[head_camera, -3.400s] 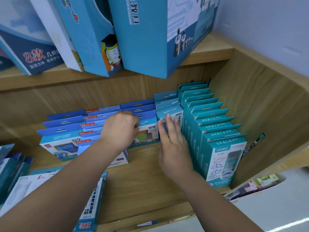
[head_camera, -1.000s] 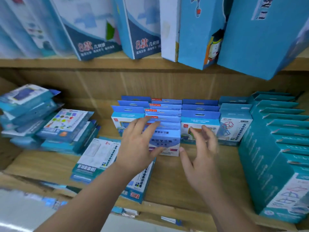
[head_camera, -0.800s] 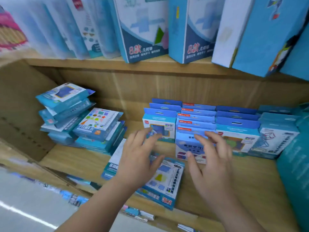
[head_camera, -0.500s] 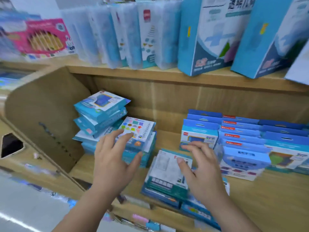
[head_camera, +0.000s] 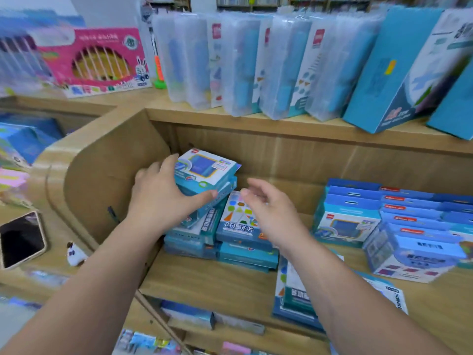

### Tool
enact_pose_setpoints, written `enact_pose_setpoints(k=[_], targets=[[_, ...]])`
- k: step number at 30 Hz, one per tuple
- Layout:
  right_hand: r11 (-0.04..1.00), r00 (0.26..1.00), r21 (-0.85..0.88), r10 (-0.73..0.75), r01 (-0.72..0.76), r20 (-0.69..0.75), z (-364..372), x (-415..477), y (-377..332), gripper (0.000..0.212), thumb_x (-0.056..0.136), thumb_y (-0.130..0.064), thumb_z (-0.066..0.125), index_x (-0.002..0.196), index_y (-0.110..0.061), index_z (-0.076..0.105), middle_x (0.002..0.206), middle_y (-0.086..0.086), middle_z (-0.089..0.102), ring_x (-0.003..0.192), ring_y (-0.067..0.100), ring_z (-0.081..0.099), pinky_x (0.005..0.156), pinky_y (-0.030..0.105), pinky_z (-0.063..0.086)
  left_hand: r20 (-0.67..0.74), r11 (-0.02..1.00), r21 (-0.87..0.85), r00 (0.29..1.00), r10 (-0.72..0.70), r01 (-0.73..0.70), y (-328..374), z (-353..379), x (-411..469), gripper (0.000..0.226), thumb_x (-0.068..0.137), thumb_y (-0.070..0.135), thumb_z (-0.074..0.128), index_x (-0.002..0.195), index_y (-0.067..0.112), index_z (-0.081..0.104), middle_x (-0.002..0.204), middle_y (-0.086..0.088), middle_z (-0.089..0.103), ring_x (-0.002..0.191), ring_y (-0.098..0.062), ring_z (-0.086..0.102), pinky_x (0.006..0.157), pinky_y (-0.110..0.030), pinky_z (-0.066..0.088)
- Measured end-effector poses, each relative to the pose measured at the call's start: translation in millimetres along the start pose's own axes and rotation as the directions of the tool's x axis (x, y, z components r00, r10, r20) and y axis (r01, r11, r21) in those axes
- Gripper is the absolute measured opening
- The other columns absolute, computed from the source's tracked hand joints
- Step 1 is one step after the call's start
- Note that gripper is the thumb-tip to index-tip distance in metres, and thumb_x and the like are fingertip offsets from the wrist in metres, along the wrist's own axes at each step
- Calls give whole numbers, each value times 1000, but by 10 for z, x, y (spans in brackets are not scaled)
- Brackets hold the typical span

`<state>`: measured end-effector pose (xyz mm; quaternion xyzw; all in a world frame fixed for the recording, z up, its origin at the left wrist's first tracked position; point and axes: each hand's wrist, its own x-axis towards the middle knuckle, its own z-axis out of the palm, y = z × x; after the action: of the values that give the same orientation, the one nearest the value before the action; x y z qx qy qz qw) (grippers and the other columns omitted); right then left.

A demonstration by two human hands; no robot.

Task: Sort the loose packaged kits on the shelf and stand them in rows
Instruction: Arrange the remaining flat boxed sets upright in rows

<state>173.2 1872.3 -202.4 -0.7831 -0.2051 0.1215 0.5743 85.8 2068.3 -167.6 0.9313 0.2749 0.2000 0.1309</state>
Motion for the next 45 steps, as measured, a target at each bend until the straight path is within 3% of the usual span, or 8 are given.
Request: enact_pose_setpoints(k=[3,7,12,16,22,31,35,45], targets=[[998,998,36,49,-51,40,161,137,-137,48,95,-48,61,139,-33,54,133,-6,62,116,9,61,100,34,50,5,999,-39,1000,-14,15,-2,36,21,112,50,87,53,143,25,40,130,-6,56,119,-32,47,99,-42,39],[992,998,112,58,-60,21,256,177,-222,42,98,-40,60,136,-24,57,122,-7,67,91,-7,64,68,9,48,-62,997,-68,998,22,-26,4,-1,2,115,48,77,62,145,20,42,133,-6,55,122,-30,46,103,-39,34],[984,988,168,79,-56,-134,149,125,-210,48,95,-45,62,138,-27,51,98,-12,71,85,1,68,78,25,54,-130,984,-102,983,132,-145,47,-124,-181,115,46,76,58,143,15,46,133,-6,55,122,-25,46,105,-37,32],[953,974,297,118,-57,-192,-136,-16,-198,53,92,-38,68,139,-31,46,95,-5,69,67,-4,64,57,17,49,-99,950,-174,964,245,-259,258,-131,-461,114,47,72,60,143,11,47,132,-6,53,121,-23,45,104,-31,30],[920,973,385,146,-66,-182,-851,-255,-24,52,90,-20,73,137,-26,52,102,4,76,84,13,71,61,26,53,-62,899,-238,929,364,-368,755,102,-793,120,46,81,64,144,14,46,134,-2,46,124,-21,40,105,-22,24],[989,965,-146,-65,28,-254,-2099,-315,336,48,84,-15,79,127,-27,62,91,-10,75,59,5,63,64,37,59,40,836,-389,900,435,-387,1488,746,-901,89,76,65,62,147,15,43,143,0,47,134,-16,42,112,-27,32],[940,978,-336,-125,63,-167,-2350,-254,550,40,84,-19,79,114,-39,61,97,-18,71,69,-1,63,68,25,52,161,831,-513,928,337,-213,1764,1071,-962,81,84,48,71,151,20,36,149,5,40,133,-12,45,112,-31,37],[636,974,-747,-219,194,67,-2425,-200,872,43,85,-27,76,126,-27,61,105,-9,55,113,18,47,95,33,35,334,885,-464,918,216,-39,1942,1529,-892,83,89,45,66,156,19,25,152,-1,44,127,-11,51,105,-41,46]])
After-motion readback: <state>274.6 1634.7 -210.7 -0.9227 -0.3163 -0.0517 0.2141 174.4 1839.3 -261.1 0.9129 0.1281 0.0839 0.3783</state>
